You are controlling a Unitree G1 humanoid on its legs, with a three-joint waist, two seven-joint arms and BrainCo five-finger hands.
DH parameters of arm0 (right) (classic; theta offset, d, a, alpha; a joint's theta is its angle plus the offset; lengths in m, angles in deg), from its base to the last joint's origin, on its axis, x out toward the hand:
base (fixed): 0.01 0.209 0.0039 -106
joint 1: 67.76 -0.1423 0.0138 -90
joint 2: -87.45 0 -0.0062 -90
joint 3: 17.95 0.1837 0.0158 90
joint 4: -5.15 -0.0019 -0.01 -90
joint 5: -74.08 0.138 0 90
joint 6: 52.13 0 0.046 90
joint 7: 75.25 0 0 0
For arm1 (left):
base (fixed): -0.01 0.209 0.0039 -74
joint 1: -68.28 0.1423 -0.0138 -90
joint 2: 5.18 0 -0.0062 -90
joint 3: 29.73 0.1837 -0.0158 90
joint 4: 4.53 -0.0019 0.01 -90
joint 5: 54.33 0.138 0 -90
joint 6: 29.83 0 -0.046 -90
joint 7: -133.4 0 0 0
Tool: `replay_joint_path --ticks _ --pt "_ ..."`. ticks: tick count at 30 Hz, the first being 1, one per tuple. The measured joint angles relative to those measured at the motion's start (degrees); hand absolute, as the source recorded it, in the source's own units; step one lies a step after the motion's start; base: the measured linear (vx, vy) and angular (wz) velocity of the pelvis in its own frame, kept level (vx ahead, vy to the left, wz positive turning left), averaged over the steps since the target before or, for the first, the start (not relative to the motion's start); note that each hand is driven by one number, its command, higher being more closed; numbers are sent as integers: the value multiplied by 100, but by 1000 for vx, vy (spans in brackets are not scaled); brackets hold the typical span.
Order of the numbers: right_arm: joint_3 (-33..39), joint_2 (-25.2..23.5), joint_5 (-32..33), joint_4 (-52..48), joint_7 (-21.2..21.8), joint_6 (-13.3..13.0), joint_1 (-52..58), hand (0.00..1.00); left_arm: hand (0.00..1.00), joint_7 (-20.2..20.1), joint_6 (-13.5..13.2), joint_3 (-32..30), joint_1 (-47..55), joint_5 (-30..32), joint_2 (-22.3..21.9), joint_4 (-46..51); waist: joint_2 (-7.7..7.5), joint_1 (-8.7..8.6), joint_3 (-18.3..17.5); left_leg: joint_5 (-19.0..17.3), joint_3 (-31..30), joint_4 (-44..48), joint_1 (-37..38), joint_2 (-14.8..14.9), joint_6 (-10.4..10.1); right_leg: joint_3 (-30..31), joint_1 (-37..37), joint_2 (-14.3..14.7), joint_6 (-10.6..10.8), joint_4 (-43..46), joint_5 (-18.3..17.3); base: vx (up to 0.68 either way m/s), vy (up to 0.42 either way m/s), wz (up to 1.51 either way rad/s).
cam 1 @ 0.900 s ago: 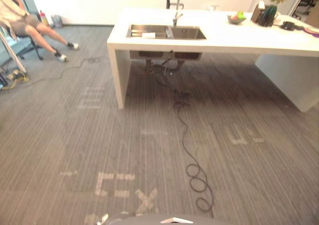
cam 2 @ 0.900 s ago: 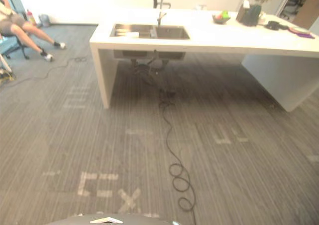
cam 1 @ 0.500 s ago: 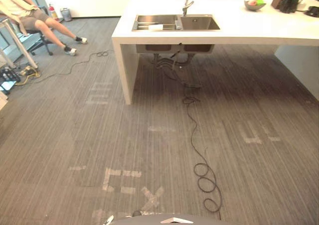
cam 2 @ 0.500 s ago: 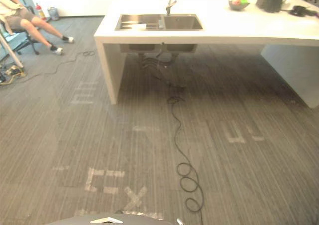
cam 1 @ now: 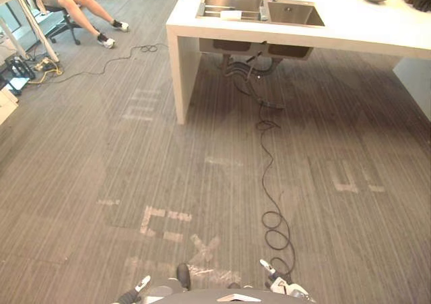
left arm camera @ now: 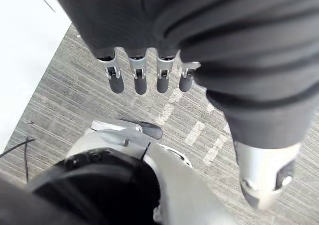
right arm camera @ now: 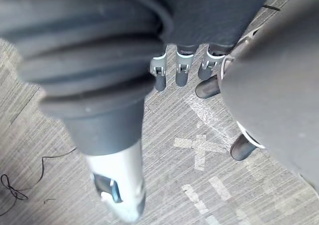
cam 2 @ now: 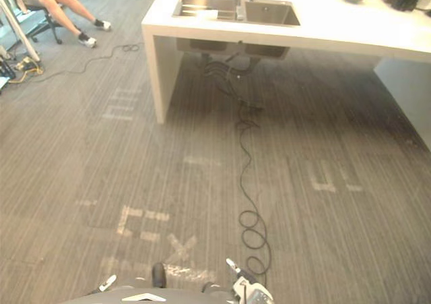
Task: Walk over to the sink, pick up the cup, carry it to the dishwasher, place the cup inside the dishwasher, then close the dishwasher door
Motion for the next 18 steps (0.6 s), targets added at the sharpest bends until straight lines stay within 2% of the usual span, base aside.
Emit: replay_joint_path --ticks 4,7,10,13,18 --pt "262 -16 13 26 -28 117 249 0 0 147 -1 -226 63 -500 -52 -214 -28 -18 12 -29 101 0 27 7 18 101 -8 7 -16 -18 15 4 12 -12" --pt "381 -35 56 27 2 109 277 0 0 210 -159 -429 135 -690 -132 -248 -34 -50 18 -31 139 0 30 12 19 126 -17 9 -42 -27 39 13 1 -8" --pt "355 -83 668 26 -64 -14 363 0 0 214 -224 -723 211 -1185 -244 -251 -49 -24 35 -40 216 0 11 28 11 177 -55 21 -58 -26 48 10 -3 -9" --pt "366 -141 694 25 -252 -234 434 0 0 168 -232 -994 273 -1476 -339 -255 -68 -3 47 -77 295 -2 -1 52 -1 272 -115 37 -59 -17 44 15 -8 -17" --pt "318 -182 -69 4 -369 -812 454 0 0 97 -385 -1322 300 -1339 -459 -238 -76 33 43 -124 424 -3 37 59 -10 392 -108 43 -67 -17 44 34 2 -10"
